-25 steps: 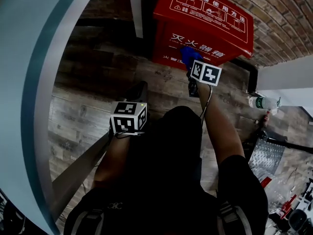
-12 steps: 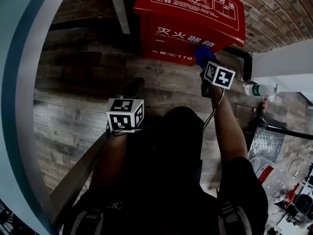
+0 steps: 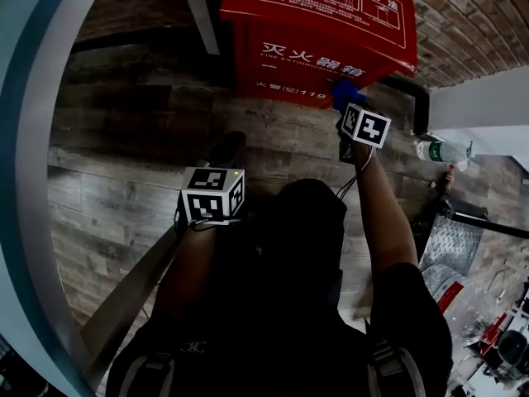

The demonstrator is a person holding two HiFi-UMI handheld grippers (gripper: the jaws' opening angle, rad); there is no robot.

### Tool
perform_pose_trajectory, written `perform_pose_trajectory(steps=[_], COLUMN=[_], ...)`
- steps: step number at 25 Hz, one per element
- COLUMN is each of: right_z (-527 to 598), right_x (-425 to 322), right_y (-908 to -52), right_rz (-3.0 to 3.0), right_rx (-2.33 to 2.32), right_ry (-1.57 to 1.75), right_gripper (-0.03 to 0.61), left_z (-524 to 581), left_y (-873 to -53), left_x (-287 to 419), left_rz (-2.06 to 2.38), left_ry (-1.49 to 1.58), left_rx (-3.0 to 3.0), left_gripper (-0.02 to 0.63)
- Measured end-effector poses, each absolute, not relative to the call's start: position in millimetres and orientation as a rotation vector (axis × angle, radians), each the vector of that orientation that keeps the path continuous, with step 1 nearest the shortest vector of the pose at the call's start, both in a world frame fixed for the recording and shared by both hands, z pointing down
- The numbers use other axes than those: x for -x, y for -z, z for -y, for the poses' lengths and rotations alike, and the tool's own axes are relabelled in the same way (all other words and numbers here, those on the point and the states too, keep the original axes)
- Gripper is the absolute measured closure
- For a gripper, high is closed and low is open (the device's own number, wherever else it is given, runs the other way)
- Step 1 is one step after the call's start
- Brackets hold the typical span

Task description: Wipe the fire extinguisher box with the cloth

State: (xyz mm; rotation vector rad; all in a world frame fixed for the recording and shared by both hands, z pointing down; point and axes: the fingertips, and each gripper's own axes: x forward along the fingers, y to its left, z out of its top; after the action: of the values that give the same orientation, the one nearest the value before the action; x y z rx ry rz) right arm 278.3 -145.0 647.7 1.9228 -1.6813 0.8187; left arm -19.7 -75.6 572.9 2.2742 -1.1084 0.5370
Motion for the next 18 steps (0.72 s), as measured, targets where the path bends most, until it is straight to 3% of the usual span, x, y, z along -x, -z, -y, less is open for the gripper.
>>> perform_pose_trajectory(steps=[18], right_z=[152], right_x=[-270], right_y=[-769], right_rz=[1.55], right_rx=[-1.708], right_ry=[-0.913], right_gripper=[0.518], left_z=[86], left_y=[-580], left_x=[29], left_rz=[1.161], left_ry=[-0.462], left_rx=[-2.175], left_gripper=[0.604])
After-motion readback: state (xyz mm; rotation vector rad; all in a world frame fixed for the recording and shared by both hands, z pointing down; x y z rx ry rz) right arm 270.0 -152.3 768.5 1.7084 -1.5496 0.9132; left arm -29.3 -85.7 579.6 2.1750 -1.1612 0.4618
